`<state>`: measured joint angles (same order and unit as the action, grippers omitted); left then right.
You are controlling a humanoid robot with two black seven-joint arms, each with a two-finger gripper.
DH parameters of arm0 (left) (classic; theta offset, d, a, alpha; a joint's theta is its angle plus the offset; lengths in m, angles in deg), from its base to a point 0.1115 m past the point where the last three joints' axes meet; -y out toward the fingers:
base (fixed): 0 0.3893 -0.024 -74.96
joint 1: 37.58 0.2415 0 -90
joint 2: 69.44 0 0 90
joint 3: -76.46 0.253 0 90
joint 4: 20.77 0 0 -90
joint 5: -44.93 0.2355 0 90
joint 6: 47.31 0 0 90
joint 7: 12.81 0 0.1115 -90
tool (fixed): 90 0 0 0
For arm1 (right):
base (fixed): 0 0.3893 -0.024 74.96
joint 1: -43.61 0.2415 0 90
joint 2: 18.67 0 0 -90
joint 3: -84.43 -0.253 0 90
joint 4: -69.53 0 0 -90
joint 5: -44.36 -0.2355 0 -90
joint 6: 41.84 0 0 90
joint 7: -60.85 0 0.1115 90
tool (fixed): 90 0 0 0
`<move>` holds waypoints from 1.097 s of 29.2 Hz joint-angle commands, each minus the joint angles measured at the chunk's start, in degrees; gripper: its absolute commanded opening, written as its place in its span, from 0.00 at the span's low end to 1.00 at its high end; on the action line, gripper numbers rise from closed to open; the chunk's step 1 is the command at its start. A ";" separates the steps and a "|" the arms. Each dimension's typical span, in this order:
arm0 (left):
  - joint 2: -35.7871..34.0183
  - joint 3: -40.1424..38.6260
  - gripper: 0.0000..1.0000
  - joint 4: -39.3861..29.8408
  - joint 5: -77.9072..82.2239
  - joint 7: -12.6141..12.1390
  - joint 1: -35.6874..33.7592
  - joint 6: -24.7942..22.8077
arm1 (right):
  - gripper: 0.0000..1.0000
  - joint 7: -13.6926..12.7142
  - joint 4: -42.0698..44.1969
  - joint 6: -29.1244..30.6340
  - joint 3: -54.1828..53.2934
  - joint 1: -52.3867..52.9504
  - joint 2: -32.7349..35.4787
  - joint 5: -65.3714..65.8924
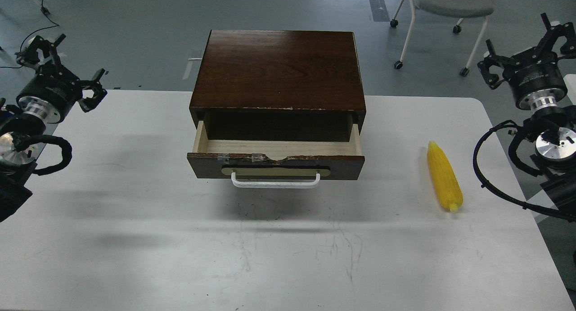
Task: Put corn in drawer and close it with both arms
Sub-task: 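Move the right gripper toward the yellow corn cob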
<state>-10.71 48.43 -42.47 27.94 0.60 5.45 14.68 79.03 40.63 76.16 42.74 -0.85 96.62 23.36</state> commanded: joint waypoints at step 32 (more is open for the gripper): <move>-3.88 -0.97 0.98 2.98 -0.32 0.12 -1.28 0.00 | 1.00 -7.46 -19.96 -3.47 48.98 26.61 19.98 71.34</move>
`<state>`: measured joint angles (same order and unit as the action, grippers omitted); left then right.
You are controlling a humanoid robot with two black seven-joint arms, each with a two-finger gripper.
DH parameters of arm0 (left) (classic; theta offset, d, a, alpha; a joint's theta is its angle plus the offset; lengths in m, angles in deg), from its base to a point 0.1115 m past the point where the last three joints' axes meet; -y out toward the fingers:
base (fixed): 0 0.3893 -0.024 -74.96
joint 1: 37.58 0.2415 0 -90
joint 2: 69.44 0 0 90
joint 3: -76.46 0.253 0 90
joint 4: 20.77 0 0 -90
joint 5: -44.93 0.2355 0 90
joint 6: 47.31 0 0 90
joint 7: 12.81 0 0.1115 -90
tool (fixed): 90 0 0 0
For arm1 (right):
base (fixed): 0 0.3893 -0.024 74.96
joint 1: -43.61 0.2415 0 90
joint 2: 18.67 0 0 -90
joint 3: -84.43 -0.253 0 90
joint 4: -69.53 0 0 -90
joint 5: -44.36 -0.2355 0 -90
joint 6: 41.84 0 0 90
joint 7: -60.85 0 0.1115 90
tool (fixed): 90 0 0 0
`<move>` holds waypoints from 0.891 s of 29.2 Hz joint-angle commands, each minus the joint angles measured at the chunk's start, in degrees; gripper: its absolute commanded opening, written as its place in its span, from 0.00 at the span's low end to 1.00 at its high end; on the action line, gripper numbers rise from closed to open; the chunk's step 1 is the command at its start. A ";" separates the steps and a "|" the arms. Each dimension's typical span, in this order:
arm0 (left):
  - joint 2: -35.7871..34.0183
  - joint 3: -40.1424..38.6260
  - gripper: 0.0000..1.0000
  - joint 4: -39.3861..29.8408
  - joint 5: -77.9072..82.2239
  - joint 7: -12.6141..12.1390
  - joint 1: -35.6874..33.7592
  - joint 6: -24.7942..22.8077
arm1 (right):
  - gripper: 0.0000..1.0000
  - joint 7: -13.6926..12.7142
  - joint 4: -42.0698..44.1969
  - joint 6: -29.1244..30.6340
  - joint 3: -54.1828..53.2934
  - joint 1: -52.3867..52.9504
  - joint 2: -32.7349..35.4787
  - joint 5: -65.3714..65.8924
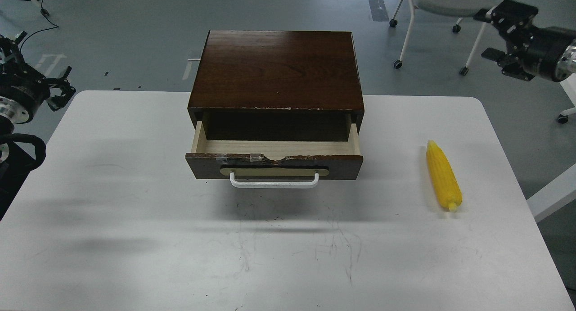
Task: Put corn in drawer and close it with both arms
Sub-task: 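Move the right gripper toward the yellow corn cob, then lower the right gripper onto the yellow corn and grasp it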
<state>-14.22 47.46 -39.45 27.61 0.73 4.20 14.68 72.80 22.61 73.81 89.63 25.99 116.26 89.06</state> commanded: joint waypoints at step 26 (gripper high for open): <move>-3.89 -0.17 0.98 -0.04 -0.26 2.54 -0.30 0.00 | 0.74 -9.93 -6.52 -9.30 14.14 -8.84 -8.46 11.20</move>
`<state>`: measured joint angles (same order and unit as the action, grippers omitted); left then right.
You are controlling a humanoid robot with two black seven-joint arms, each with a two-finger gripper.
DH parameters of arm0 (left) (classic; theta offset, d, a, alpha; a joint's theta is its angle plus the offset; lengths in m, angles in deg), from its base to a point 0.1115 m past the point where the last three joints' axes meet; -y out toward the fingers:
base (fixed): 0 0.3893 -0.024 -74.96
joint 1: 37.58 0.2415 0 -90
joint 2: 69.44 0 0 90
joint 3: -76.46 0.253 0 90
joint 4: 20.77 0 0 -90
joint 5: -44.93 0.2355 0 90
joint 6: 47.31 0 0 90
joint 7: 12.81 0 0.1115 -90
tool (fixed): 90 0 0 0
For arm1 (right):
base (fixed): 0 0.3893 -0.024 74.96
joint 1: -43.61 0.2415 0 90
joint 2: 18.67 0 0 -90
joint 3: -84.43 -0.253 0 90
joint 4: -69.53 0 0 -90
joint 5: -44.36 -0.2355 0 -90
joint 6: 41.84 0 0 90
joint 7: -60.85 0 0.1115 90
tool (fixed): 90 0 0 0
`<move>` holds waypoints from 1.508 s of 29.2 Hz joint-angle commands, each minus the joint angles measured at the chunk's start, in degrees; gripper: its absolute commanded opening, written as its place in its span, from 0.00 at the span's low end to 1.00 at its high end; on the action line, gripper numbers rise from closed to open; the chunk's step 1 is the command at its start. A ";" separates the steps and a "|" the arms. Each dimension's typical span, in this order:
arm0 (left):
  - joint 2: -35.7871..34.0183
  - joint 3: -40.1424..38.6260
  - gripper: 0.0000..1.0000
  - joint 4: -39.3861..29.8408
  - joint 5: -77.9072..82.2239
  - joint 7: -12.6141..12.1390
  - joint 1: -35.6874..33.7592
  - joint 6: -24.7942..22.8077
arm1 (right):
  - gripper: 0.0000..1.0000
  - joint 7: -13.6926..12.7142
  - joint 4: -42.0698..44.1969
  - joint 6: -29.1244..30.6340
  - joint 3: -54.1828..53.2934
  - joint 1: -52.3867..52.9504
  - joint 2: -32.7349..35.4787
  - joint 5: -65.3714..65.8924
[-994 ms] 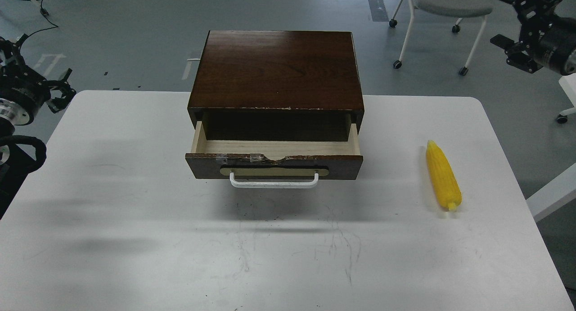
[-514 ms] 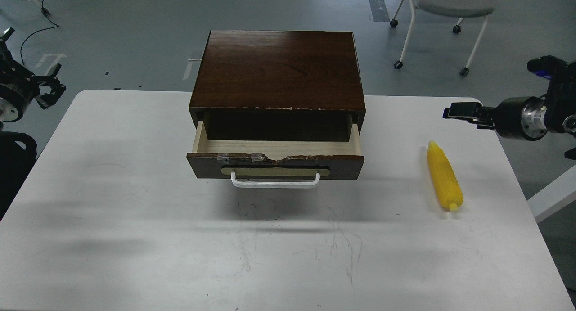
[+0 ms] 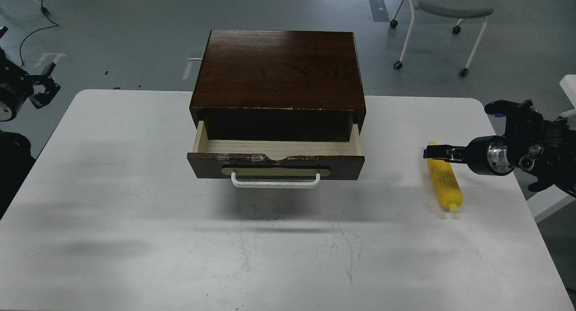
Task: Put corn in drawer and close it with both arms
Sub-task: 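Lower the right gripper onto the yellow corn and grasp it, then lift the corn and carry it over the open drawer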
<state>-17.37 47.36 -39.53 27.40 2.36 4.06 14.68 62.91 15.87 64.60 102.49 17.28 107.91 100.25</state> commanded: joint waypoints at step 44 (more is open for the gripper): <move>-2.32 0.37 0.98 2.15 0.13 0.83 -0.68 0.00 | 0.00 6.99 -23.07 0.17 1.19 40.75 -19.09 42.53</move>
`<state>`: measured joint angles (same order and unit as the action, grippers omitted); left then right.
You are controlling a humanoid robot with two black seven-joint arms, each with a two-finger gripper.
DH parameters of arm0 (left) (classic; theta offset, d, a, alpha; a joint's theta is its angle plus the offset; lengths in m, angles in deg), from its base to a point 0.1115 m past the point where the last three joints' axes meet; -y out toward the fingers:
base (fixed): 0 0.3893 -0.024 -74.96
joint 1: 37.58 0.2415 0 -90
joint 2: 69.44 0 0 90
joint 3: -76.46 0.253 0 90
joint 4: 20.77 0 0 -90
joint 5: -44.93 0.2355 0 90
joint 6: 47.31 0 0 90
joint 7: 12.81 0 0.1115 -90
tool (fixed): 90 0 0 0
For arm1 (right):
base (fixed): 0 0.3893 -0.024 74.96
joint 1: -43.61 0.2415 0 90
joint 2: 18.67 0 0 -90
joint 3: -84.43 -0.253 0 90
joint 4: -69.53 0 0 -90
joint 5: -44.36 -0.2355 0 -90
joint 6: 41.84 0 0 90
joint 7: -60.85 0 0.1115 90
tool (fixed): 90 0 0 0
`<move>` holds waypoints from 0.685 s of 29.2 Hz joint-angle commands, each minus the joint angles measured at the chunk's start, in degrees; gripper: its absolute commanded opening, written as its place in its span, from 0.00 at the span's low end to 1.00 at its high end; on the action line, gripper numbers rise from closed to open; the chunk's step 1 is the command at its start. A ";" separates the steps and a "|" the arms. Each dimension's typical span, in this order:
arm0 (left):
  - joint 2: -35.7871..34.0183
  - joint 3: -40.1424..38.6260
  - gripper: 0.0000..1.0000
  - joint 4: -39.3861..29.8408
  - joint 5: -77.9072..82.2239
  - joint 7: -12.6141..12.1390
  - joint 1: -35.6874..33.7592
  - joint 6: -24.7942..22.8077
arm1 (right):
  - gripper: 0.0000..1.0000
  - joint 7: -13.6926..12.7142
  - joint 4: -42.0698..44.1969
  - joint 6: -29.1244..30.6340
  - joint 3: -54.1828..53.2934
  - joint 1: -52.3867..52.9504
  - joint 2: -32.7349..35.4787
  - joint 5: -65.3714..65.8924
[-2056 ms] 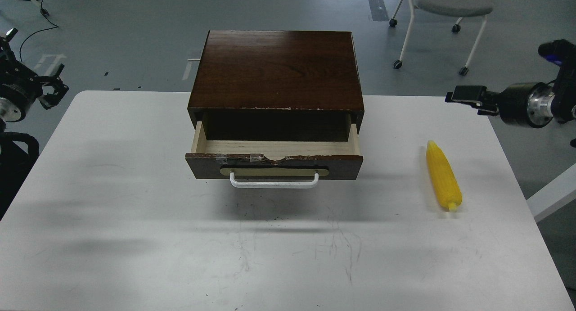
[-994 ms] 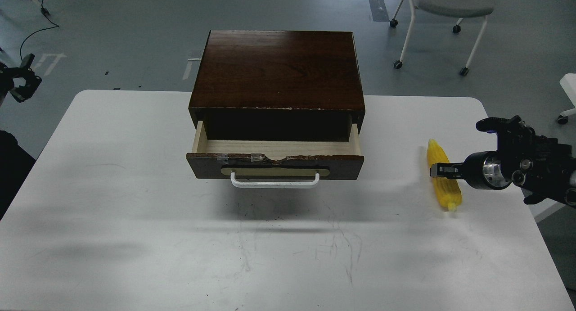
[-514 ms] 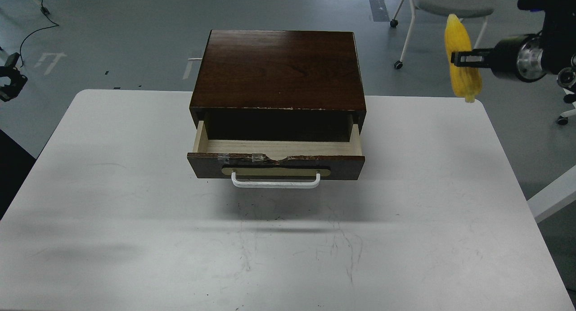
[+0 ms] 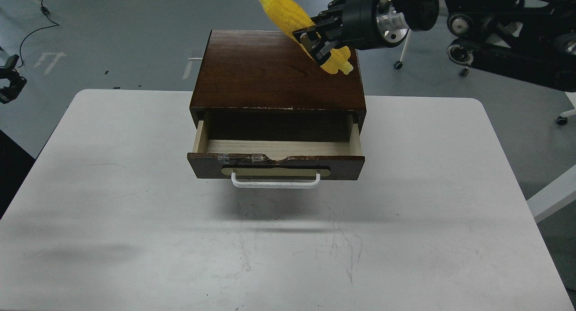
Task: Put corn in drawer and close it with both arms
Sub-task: 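Lift the corn and carry it over the open drawer, then lower the corn into the drawer and open the right gripper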
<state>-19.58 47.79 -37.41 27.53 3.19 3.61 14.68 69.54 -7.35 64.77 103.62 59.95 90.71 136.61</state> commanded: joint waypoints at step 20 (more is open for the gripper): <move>-1.78 0.02 0.98 0.02 0.00 -0.10 -0.59 0.00 | 0.48 0.45 0.15 -0.18 0.05 -8.34 -6.02 15.34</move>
<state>-21.27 47.72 -37.41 27.53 3.03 2.93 14.69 69.97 -7.21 64.59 103.86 52.23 84.69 152.31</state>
